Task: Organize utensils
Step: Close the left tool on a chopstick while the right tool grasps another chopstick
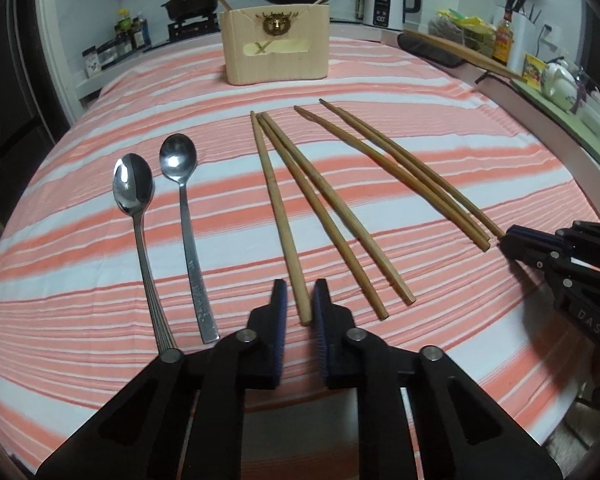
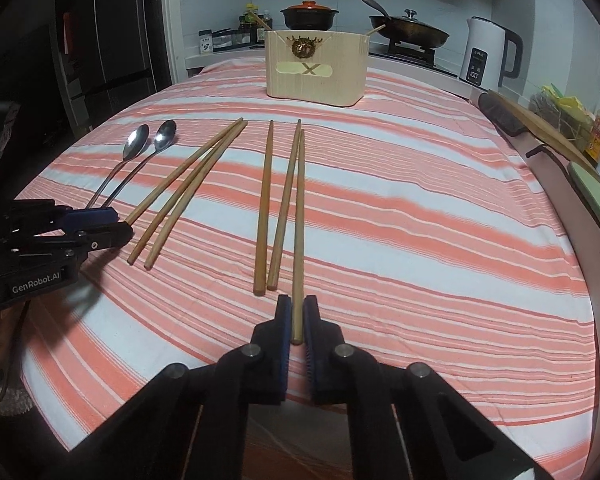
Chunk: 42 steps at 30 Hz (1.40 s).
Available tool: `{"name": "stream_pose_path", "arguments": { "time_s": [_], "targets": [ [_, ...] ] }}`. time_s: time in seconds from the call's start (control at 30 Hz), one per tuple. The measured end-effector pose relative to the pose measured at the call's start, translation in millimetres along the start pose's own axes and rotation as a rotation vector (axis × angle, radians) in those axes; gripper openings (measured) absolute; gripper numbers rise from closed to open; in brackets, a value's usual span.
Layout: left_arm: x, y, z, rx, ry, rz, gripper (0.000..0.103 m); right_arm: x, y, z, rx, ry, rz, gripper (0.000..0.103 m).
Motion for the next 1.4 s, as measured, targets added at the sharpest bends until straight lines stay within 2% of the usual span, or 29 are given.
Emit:
{"name": "stream_pose_path", "arguments": {
  "time_s": [0.27,0.43,0.53,0.6,0.67,0.8,1.0,1.27,1.33,1.37,1.4],
  "targets": [
    [-1.8,-2.5,-17.8,-0.086,0.062,0.006,0.005,-4.3,-3.0,28.6,0.072,-0.118,0.000,0.006],
    [-2.5,-4.4,-25.0,-0.094,0.055,0.003,0.007,-6.1,-4.7,40.6,0.085,-0.134,0.003,0.006],
    [-5.4,-8.0,-25.6,-0.083,0.047,0.012,0.017,-8.2,-5.1,41.2,0.093,-0.122,0.019,0.007],
    [-7.4,-9.9,-26.3,-0.071,0.049,0.019,0.022,-10.4,-5.9,40.8,0.090,-0.113,0.026,0.018],
    [-8.2,-11.0,-28.8,-0.073,0.040,0.018,0.026,-10.7,-7.1,41.1,0.094,-0.108,0.023,0.023],
    [-9.2,-12.8,-33.2,-0.078,0.025,0.018,0.034,-10.2,-9.0,41.8,0.089,-0.107,0.011,0.023],
    [-9.9,-14.0,-33.4,-0.069,0.009,0.021,0.037,-9.4,-9.2,40.6,0.075,-0.112,0.012,0.024],
    [-6.1,-10.7,-23.0,-0.035,0.034,0.021,0.035,-10.5,-10.2,39.1,0.069,-0.111,0.015,0.024],
    [-4.4,-8.9,-19.7,-0.024,0.032,0.024,0.028,-9.5,-9.8,39.0,0.069,-0.112,0.019,0.024],
    [-3.6,-7.9,-17.7,-0.018,0.024,0.026,0.014,-8.8,-9.6,39.8,0.070,-0.111,0.019,0.024],
    [-3.0,-7.4,-15.9,-0.011,0.018,0.029,0.007,-8.1,-9.0,40.0,0.071,-0.110,0.018,0.024]
  ]
}}
Point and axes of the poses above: each gripper's, at about its wrist camera, not at the fingertips, and x roughly the way its jaws point, z to its right, y to its top, the point moved 2 cm from there along x, roughly the way its jaws point, and after that the axes turned 8 degrees about z, right-handed, at the moved point
